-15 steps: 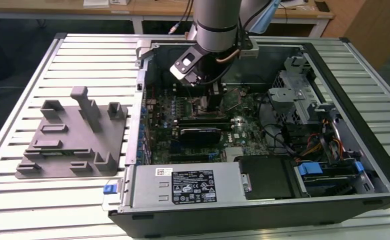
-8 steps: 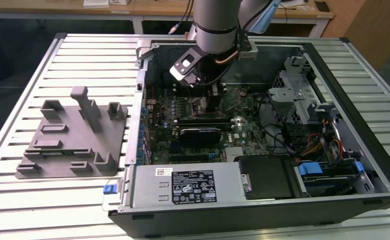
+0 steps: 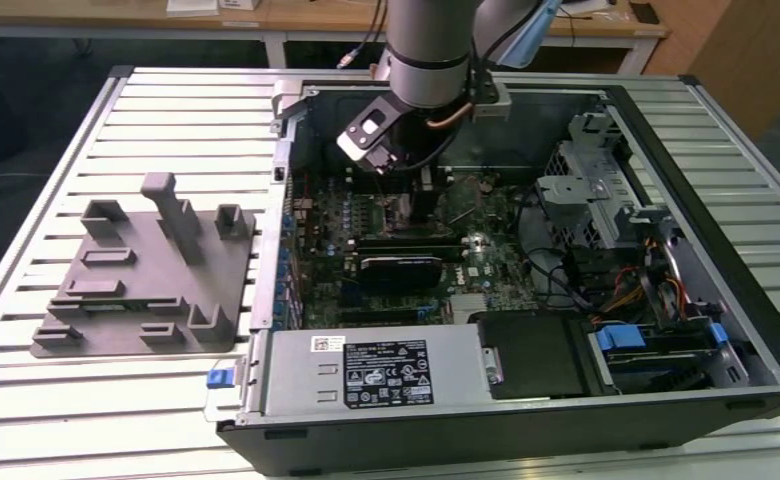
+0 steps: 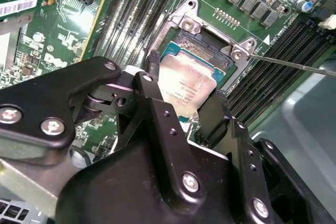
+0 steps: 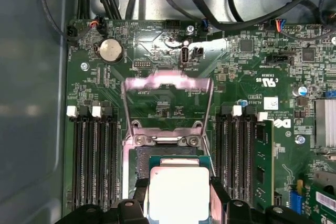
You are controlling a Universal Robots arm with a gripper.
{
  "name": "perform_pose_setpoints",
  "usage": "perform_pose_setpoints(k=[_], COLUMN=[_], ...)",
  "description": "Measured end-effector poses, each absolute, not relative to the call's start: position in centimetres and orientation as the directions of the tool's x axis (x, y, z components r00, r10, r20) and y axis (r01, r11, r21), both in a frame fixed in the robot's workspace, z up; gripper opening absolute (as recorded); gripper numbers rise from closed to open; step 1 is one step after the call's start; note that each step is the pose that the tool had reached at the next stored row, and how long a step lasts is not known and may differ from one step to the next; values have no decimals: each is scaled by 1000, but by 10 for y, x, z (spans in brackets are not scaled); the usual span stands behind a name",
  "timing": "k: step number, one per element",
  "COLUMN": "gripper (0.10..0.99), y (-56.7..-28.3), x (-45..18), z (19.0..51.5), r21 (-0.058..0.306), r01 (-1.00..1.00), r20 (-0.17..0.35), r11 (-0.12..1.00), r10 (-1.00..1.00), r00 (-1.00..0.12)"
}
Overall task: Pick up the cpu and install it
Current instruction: 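Place the cpu into insertion slot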
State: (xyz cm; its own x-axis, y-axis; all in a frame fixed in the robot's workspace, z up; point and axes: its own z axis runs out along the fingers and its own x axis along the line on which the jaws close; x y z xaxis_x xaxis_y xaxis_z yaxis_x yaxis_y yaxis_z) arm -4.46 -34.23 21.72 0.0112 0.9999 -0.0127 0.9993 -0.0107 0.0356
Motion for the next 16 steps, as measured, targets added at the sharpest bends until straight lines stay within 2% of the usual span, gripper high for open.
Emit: perform_pose_setpoints(k=[16], gripper=[541], y=[-339], x=[-45], z=[207], r21=[35], r01=[999], r20=[-16], r11=[-20], r10=[1000], r00=[21])
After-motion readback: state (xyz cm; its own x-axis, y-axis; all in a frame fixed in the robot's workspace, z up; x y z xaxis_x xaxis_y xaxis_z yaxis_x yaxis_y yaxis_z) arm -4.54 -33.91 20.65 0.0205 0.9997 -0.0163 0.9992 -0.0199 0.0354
